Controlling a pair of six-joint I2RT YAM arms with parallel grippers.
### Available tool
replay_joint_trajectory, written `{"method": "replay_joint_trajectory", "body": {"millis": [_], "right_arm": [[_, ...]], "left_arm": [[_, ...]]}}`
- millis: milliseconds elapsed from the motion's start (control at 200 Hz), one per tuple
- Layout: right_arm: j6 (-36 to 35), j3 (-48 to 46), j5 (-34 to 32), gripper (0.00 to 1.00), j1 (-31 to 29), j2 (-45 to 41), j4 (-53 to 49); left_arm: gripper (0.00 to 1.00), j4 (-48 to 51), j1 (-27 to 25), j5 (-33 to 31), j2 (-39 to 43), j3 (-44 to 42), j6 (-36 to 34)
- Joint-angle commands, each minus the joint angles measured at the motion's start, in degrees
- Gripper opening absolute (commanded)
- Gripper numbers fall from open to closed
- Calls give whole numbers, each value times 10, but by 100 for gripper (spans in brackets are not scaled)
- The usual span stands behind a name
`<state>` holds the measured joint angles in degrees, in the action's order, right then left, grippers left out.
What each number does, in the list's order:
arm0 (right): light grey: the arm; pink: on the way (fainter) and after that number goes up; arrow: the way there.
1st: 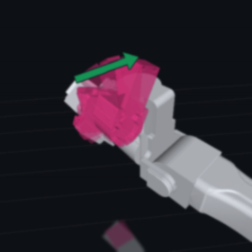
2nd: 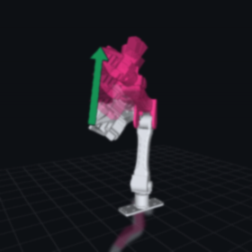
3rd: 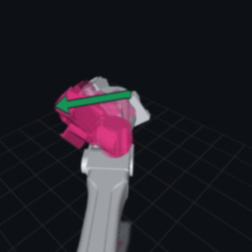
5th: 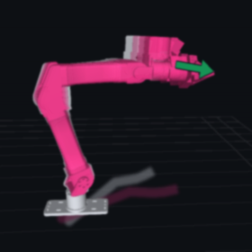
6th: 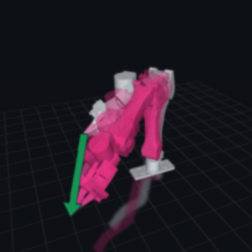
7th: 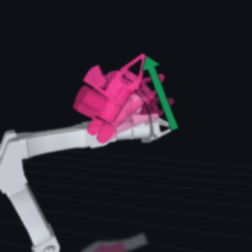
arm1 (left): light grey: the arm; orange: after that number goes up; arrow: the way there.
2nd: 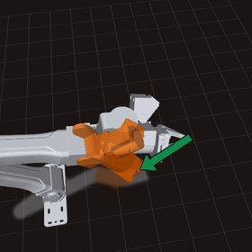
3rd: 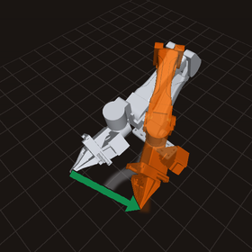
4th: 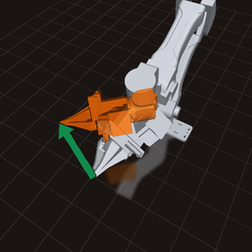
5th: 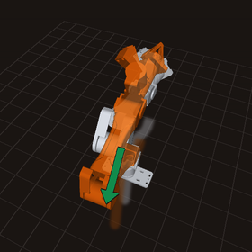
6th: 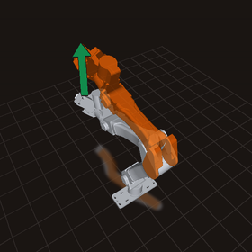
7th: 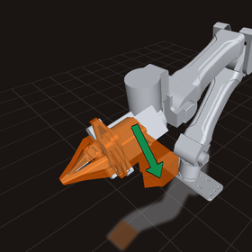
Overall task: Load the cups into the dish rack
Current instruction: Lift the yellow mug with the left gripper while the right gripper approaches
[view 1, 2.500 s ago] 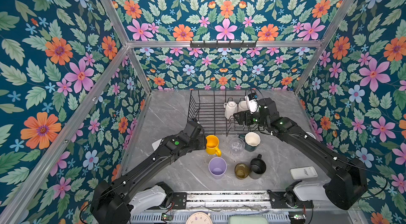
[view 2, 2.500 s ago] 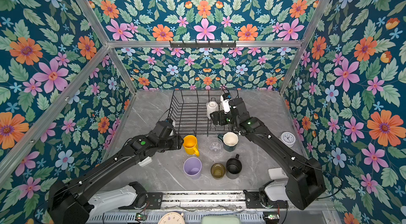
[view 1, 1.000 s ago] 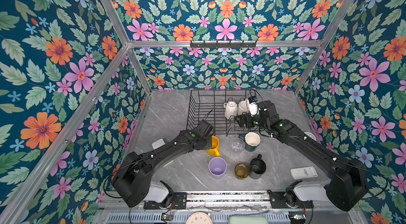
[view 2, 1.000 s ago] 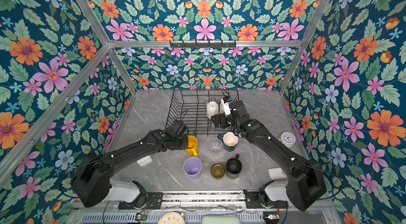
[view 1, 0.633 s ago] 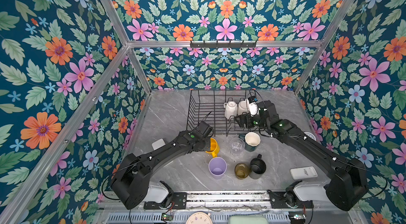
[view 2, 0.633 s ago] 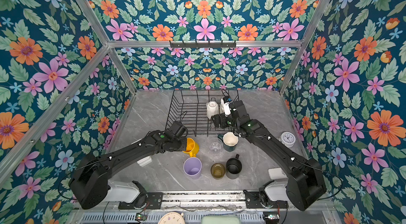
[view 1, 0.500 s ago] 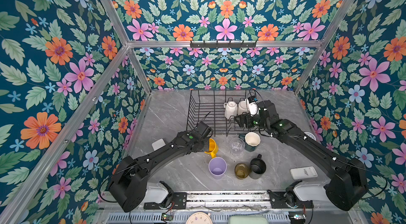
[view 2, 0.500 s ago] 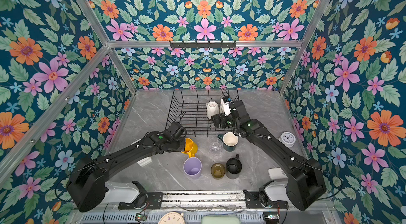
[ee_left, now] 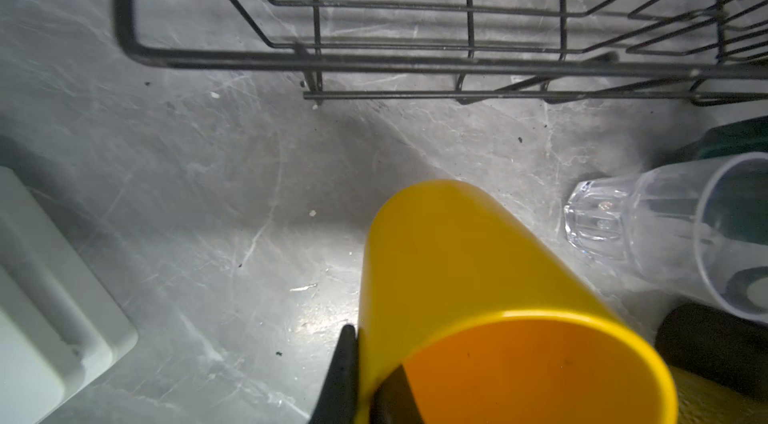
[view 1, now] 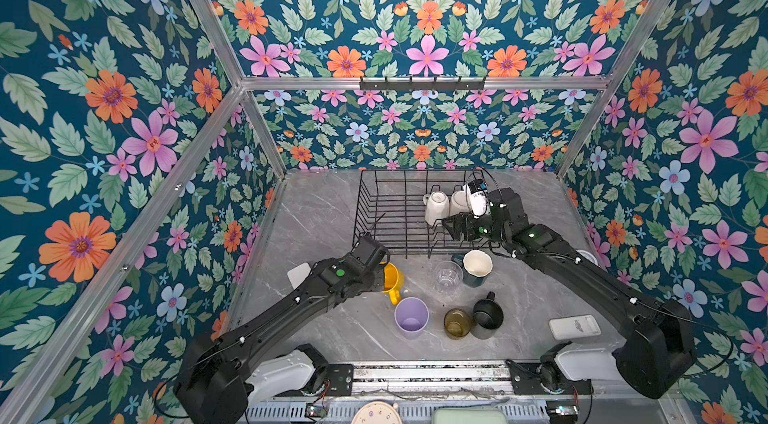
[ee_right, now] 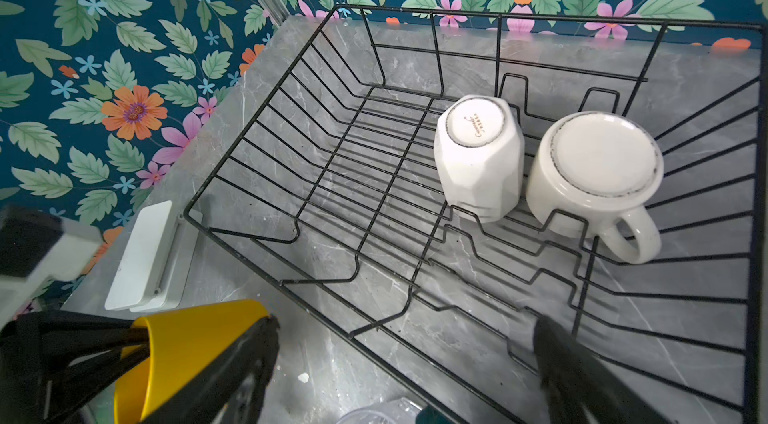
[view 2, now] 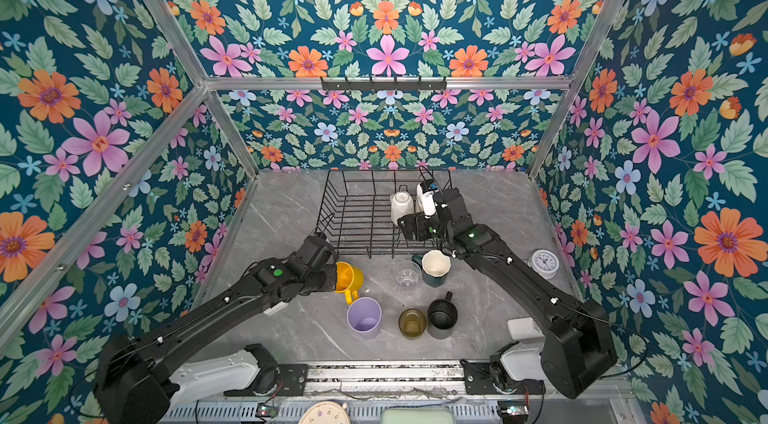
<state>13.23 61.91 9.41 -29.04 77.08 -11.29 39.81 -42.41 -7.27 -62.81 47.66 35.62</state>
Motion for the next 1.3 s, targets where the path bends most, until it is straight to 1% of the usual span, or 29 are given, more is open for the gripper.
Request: {"method": "replay_joint_trajectory", "body": {"millis": [0, 210, 340, 530, 670, 775, 925, 1005, 1045, 1090, 1210, 1255, 1295], "right_arm": [[9, 5, 20, 95, 0, -1, 11], [40, 11, 94, 95, 5, -16, 39], [58, 9, 139, 95, 12, -24, 61], [100, 0, 251, 95, 27, -18, 114], [123, -6, 311, 95, 31, -8, 150], [147, -12, 356, 95, 34, -2, 187], [171, -23, 388, 96, 36, 1, 229], [184, -31, 398, 96, 36, 0, 254], [190, -36, 402, 96, 37, 0, 263], [193, -38, 406, 96, 37, 1, 269], [205, -47, 420, 97, 38, 0, 292], [210, -50, 428, 99, 39, 0, 302], [212, -51, 436, 99, 39, -1, 310]], "left_arm": [[0, 24, 1, -56, 41, 7, -12], [0, 35, 1, -95, 130, 21, -42], [0, 12, 1, -106, 178, 23, -57], [0, -119, 1, -48, 243, -10, -98], [0, -207, 2, 1, 247, -23, -122], [0, -263, 9, 55, 228, -26, -127], [0, -309, 30, 127, 193, -22, -125], [0, -339, 50, 175, 185, -28, -119], [0, -362, 64, 207, 183, -34, -112], [0, -395, 88, 256, 182, -48, -100], [0, -513, 168, 398, 171, -95, -30], [0, -561, 192, 439, 163, -110, -2], [0, -596, 203, 464, 157, -119, 15]]}}
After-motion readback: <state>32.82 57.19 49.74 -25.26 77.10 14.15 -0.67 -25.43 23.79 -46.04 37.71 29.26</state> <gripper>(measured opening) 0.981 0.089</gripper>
